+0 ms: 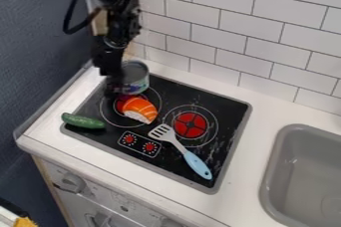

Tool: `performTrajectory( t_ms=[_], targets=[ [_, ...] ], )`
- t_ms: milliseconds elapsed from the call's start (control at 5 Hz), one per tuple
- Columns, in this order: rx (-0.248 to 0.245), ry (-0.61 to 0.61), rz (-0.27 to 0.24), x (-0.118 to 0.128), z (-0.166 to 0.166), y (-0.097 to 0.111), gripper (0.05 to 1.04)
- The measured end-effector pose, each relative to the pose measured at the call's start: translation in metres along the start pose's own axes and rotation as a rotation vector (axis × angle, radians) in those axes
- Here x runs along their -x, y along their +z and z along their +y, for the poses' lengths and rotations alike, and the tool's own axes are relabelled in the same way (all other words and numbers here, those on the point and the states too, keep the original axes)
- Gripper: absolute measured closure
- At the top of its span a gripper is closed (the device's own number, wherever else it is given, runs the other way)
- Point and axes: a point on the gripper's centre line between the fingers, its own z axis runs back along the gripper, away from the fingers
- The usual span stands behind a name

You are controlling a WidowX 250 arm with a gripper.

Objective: Move the can above the upper the right burner

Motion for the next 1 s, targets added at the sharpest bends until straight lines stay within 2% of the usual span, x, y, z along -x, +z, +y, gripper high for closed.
performTrajectory(
  t_ms=[200,400,1000],
  targets=[
    [0.014,-0.028,0.036,0.010,0.001,0.001,0.085],
    [0.029,-0.110,0.067,0.030,0.008,0.008,0.085],
    [0.094,-0.396,0.167,0.103,0.041,0.038,0.085]
  ],
)
